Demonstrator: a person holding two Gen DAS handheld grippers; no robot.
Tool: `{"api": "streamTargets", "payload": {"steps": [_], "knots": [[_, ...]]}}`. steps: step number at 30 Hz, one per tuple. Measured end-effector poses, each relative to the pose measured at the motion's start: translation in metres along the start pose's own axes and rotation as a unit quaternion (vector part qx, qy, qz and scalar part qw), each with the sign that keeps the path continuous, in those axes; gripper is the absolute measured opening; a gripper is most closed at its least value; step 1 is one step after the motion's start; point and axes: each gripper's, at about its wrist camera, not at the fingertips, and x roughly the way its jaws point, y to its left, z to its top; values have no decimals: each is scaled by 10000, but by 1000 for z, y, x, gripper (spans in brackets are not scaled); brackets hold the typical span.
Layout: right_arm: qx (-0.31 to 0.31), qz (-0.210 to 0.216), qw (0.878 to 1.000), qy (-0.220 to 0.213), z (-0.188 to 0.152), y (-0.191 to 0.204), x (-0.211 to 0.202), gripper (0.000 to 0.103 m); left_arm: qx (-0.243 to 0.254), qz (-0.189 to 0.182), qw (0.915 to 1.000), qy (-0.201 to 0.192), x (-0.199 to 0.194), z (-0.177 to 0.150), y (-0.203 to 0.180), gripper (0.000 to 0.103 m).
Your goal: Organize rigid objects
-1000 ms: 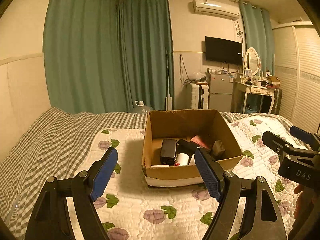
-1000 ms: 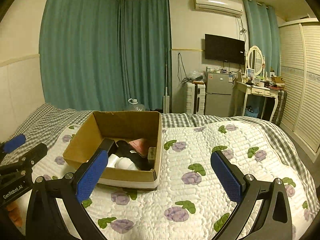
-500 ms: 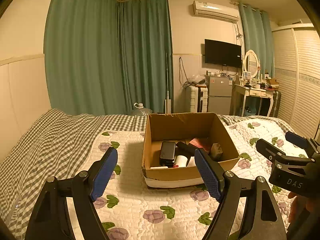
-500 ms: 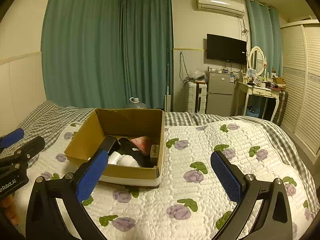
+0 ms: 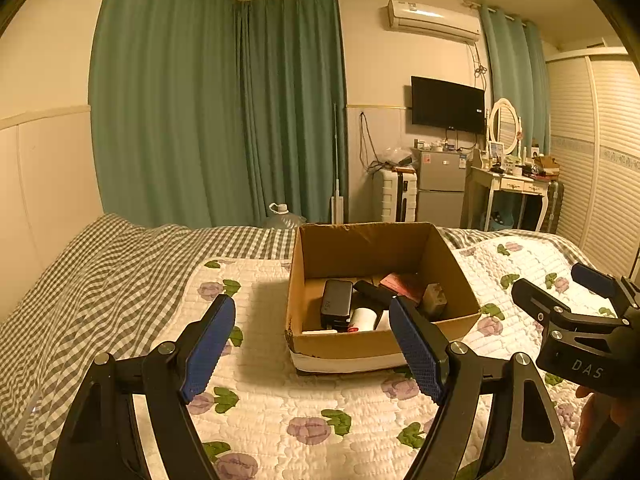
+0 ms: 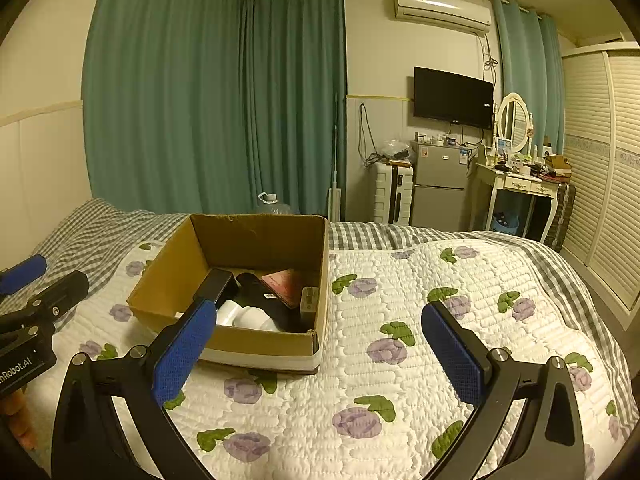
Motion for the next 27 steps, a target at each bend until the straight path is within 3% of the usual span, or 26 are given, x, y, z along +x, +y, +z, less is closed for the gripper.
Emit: {"api": "streamTargets", "payload": {"steps": [27], "knots": [[29, -23, 10000, 21, -1, -1, 0, 103, 19, 10, 10000, 33, 0, -3, -1, 82]]}}
